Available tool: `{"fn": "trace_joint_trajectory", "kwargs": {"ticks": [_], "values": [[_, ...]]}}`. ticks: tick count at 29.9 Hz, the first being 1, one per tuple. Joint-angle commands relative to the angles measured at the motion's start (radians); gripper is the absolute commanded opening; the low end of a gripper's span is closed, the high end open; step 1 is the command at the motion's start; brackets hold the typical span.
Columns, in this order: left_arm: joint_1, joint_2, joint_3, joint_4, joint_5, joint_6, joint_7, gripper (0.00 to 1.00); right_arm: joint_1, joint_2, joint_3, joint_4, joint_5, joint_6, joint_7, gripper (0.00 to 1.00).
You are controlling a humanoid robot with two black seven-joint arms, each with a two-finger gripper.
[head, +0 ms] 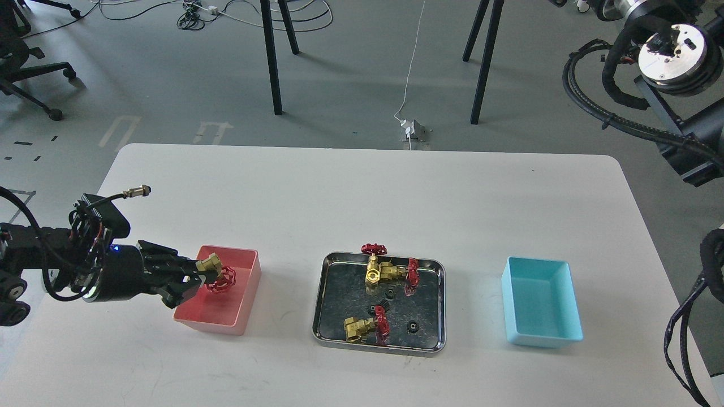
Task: Place valve in pink box and gear in blue box
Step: 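Carry the valve with the left gripper into the pink box and release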
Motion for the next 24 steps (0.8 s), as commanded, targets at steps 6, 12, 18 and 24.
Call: {"fn": "trace_joint_trajectory", "kwargs": {"ticks": [6, 12, 18, 24], "values": [[0.08, -0.005, -0.047, 0.076, -0.001, 0.0, 0.0, 0.11, -0.018, -0.011, 0.002, 0.001, 0.002, 0.0, 0.0, 1.0], [0.085, -0.007, -0.047, 0.079, -0.001, 0.0, 0.0, 0.16, -0.025, -0.012, 0.006, 0.001, 0.002, 0.0, 0.0, 1.0], [0.08, -0.01, -0.049, 0.082, -0.001, 0.0, 0.0, 0.25, -0.033, -0.014, 0.007, 0.001, 0.002, 0.002, 0.0, 1.0], [0.083, -0.034, -0.049, 0.084, -0.001, 0.0, 0.0, 0.37, -0.062, -0.015, 0.01, -0.005, 0.0, 0.015, 0.002, 1.0]]}}
